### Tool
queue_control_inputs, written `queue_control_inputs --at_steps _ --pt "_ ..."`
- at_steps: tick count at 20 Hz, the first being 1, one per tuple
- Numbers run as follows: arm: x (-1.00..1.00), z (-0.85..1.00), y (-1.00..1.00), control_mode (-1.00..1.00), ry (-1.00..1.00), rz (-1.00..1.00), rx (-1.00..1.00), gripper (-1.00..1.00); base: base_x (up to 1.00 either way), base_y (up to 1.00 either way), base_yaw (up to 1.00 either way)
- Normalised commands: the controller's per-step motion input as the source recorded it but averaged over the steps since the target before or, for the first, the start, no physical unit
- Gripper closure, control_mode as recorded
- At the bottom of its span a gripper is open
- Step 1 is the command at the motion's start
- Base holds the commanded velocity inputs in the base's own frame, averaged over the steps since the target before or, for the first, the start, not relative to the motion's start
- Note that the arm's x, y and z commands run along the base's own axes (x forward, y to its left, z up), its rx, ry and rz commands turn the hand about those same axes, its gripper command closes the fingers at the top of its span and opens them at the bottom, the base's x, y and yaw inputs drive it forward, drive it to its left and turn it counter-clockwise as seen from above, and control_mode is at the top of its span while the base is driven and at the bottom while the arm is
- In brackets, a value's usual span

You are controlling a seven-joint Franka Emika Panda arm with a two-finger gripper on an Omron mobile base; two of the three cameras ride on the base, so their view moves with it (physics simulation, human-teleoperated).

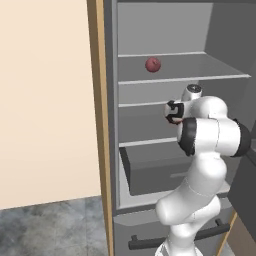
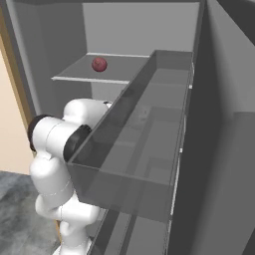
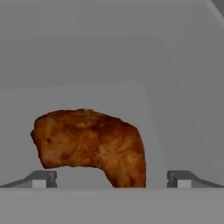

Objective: Take the cheese, chicken drumstick, and onion from the fridge and place them on the plate on the dining counter to create an appetizer plate.

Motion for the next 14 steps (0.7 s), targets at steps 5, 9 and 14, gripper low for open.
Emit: queue_control_inputs --at_steps 5,9,14 --pt "0.0 -0.31 0.0 -1.0 0.0 0.0 0.0 -1.0 0.0 0.0 0.0" --pt "0.1 -0.34 -0.06 -1.0 0.0 0.0 0.0 -1.0 0.0 0.0 0.0" --pt "0.53 -0.45 -0.18 -1.0 0.0 0.03 0.04 -1.0 0.0 0.0 0.0"
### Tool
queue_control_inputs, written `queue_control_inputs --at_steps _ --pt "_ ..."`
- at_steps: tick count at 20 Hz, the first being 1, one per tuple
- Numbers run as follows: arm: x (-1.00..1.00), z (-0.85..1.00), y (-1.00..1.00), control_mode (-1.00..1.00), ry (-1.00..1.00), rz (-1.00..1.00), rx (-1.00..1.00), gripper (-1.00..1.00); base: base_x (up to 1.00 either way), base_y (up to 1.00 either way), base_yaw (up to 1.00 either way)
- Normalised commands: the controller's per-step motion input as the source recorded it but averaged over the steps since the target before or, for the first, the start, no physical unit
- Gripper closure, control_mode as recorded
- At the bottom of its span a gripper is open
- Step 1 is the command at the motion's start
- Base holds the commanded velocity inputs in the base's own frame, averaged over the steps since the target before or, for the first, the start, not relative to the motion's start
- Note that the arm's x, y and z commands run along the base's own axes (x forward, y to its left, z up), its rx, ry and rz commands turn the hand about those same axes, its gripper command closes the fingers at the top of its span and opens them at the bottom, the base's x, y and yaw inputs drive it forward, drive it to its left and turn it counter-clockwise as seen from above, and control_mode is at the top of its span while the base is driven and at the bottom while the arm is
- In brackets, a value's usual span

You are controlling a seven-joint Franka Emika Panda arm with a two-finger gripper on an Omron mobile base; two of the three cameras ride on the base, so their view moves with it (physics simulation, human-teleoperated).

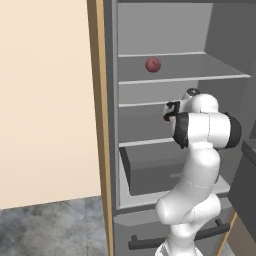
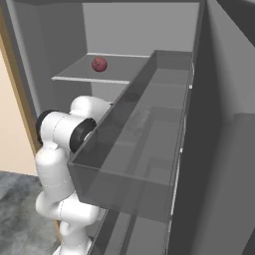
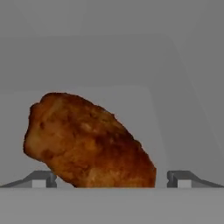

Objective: Take the cheese, chicken drumstick, and onion from the fridge and place them on the plate on the dining counter to create an appetizer plate.

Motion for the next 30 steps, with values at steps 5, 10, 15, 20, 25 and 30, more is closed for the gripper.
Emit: queue_control_inputs --at_steps 5,10,15,20,25,30 --pt "0.68 -0.59 -0.05 -1.0 0.01 0.06 0.07 1.0 0.0 0.0 0.0" --pt "-0.03 -0.41 0.01 -1.0 0.0 0.02 0.05 1.0 0.0 0.0 0.0" --pt "-0.63 -0.12 0.32 -1.0 -0.02 -0.01 0.01 1.0 0.0 0.0 0.0" --pt "-0.89 0.4 0.73 -1.0 -0.14 -0.11 -0.07 1.0 0.0 0.0 0.0" --pt "-1.0 0.67 0.62 -1.0 -0.1 -0.18 -0.08 1.0 0.0 0.0 0.0" --pt "-1.0 0.55 0.41 -1.0 -0.02 -0.22 -0.01 1.0 0.0 0.0 0.0"
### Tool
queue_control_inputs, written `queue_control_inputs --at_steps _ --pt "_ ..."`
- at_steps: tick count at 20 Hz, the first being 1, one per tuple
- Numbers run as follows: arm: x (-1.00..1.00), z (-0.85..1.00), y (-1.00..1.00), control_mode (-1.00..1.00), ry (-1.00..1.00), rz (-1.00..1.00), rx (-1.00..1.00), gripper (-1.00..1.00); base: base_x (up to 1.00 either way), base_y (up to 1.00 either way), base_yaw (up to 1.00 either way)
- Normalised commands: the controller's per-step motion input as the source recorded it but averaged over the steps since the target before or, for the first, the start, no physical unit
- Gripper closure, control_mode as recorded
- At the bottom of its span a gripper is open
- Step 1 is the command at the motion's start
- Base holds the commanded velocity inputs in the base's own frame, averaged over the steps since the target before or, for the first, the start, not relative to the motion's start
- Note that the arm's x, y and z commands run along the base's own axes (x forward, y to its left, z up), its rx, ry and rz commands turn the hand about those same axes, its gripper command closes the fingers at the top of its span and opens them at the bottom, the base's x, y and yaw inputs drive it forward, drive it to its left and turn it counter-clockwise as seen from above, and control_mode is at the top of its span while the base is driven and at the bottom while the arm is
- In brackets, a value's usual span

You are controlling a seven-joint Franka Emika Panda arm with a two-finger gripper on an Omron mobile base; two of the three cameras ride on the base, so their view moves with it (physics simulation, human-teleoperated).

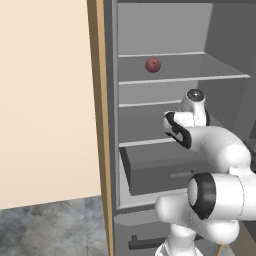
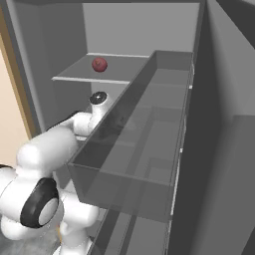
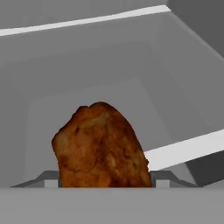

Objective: Take the cheese, chicken drumstick, and onion from the fridge and place them on the plate on the dining counter to create an appetizer plate.

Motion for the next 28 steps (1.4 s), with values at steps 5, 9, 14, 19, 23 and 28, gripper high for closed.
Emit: queue_control_inputs --at_steps 5,9,14,19,23,28 --pt "-1.0 0.78 0.21 -1.0 0.0 -0.19 0.0 1.0 0.0 0.0 0.0" --pt "-1.0 0.7 0.2 -1.0 0.0 -0.12 0.0 1.0 0.0 0.0 0.0" --pt "-0.92 0.31 0.29 -1.0 0.05 -0.06 0.01 1.0 0.0 0.0 0.0" --pt "-0.46 0.01 0.07 -1.0 0.2 0.0 0.05 1.0 0.0 0.0 0.0" --pt "0.0 0.0 0.0 1.0 0.0 0.0 0.0 1.0 -0.72 0.18 0.0" --pt "0.0 0.0 0.0 1.0 0.0 0.0 0.0 1.0 -1.0 0.62 0.02"
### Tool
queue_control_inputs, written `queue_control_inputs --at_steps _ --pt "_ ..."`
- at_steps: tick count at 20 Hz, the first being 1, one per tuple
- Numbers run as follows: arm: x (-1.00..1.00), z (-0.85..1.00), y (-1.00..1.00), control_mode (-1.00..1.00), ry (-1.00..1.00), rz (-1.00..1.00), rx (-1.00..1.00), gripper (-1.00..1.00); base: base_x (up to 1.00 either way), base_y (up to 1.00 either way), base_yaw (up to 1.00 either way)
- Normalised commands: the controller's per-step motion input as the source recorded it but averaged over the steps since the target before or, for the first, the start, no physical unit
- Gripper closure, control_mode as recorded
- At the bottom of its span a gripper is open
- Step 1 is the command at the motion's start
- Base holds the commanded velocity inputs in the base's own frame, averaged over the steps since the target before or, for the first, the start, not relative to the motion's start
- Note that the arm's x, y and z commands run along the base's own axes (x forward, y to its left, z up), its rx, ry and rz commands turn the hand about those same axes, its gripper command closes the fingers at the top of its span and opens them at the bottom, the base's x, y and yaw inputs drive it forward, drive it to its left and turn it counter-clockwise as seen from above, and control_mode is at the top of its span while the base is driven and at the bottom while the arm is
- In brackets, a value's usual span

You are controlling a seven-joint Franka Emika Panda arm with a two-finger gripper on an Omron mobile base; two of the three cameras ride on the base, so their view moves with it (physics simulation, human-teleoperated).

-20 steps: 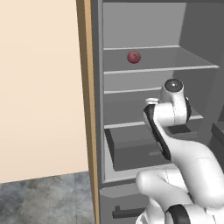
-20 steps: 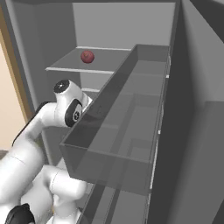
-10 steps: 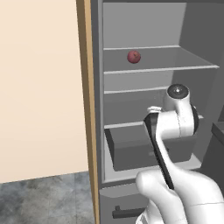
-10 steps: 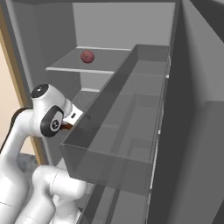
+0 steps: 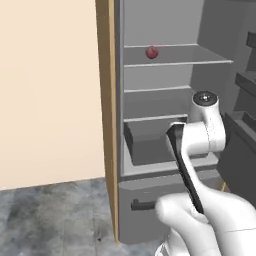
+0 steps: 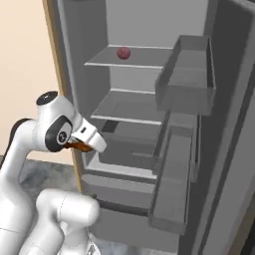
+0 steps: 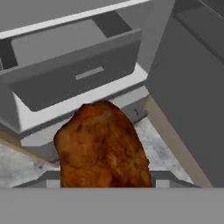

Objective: Take the cheese, chicken drumstick, and onion from the fridge and place them on the plate on the dining counter to create an appetizer plate.

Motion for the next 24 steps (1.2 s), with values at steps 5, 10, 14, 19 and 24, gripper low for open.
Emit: queue_control_inputs --at_steps 5,10,14,19,24 --pt "0.0 0.0 0.0 1.0 0.0 0.0 0.0 1.0 -0.88 0.81 0.53" --pt "0.0 0.0 0.0 1.0 0.0 0.0 0.0 1.0 -0.54 0.61 0.79" --pt "0.0 0.0 0.0 1.0 0.0 0.0 0.0 1.0 -0.65 0.64 0.75" --pt "0.0 0.0 0.0 1.0 0.0 0.0 0.0 1.0 -0.72 0.85 0.7" --pt "0.0 0.0 0.0 1.0 0.0 0.0 0.0 1.0 -0.76 1.0 0.63"
